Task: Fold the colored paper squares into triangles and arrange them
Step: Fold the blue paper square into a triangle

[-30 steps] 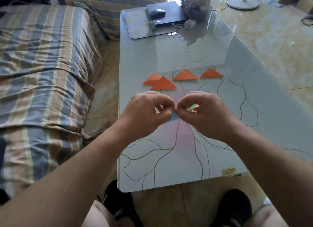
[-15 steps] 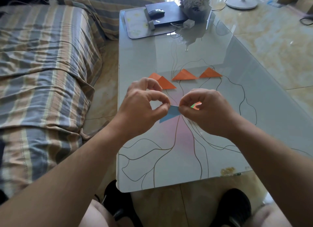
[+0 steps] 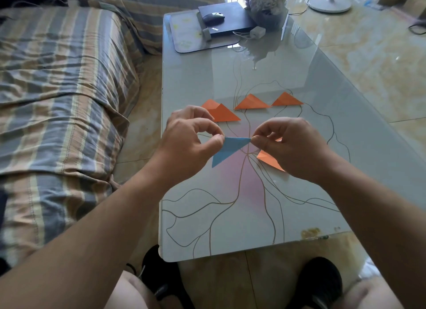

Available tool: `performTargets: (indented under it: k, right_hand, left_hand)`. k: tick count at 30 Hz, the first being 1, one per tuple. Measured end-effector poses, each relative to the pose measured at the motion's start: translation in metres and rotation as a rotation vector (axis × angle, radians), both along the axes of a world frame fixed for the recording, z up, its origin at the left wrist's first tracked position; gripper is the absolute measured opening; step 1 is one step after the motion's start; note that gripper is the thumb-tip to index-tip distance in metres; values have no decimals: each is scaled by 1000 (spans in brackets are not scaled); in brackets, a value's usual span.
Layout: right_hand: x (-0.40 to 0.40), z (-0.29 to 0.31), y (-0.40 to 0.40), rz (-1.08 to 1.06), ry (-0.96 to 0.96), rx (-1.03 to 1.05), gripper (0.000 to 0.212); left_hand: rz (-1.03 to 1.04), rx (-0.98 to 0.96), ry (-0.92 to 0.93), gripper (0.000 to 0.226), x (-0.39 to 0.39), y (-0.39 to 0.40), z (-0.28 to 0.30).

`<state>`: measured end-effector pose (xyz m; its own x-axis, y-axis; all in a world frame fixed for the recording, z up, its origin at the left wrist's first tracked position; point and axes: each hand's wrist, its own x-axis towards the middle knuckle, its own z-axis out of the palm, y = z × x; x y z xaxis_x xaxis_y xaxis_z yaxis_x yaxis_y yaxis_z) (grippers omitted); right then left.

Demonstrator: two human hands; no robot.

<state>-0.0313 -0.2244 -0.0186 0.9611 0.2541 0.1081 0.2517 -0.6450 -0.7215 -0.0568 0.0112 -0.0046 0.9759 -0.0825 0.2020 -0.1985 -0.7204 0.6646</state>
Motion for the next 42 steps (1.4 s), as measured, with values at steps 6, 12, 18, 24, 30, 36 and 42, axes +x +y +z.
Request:
performTargets:
  k: [6,12,18,24,30,36,42]
  right_hand:
    - [-1,-1,2,3,51,-2,24]
    - [-1,0,1,21,107,12,19]
    - [-4,7,0,52,319,304,11]
    - [-5,9,2,74,342,416,11]
    - [-7,5,5,66,382,428,17]
    - [-12,5,10,119,391,389,16]
    - [-13,4,12,111,395,368,14]
  left_hand:
    - [6,-28,39,19,2,1,-3]
    - [-10,-25,75,17,3,3,-6]
    - [10,-187,195,15,5,3,-6]
    - [40,-476,382,14,5,-3,-6]
    - [-74,-259,262,6,2,-4,-8]
    - [-166,-132,107,3,-2,-12,-11]
    - [-198,-44,67,6,-4,-15,-13]
